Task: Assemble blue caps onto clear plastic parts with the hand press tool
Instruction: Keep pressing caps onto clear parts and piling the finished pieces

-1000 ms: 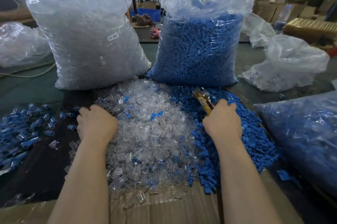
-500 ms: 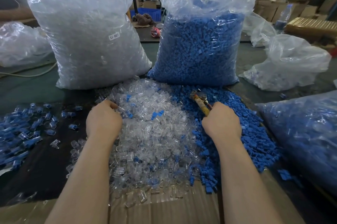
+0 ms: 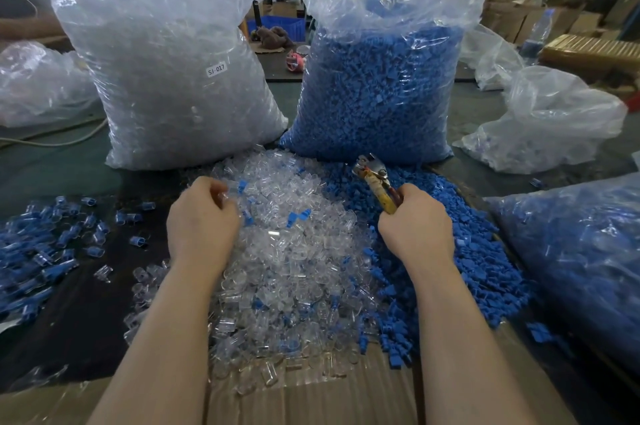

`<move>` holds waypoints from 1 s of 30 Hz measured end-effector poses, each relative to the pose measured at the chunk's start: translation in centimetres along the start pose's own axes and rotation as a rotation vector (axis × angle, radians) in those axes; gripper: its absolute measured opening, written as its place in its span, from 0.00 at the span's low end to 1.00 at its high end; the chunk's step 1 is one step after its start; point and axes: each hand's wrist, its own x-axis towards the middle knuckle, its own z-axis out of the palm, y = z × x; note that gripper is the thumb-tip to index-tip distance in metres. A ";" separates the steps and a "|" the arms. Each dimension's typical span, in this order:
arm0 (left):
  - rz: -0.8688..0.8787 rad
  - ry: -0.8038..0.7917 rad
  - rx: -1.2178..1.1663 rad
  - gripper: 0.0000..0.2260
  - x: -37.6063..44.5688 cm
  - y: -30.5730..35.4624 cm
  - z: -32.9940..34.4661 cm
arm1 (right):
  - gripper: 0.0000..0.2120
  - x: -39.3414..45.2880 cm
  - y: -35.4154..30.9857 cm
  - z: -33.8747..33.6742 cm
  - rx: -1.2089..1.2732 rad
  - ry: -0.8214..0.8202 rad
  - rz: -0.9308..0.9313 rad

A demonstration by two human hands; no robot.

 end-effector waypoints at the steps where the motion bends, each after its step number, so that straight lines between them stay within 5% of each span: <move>1: 0.030 -0.001 -0.053 0.10 -0.1 0.4 -0.2 | 0.04 0.1 0.0 0.0 0.024 -0.004 0.004; 13: -0.098 -0.382 -0.725 0.09 -2.7 6.8 0.8 | 0.04 0.0 -1.4 0.1 0.612 -0.067 -0.126; 30: -0.121 -0.367 -0.874 0.08 -3.3 7.4 1.1 | 0.04 -0.7 -2.4 0.1 0.719 -0.086 -0.278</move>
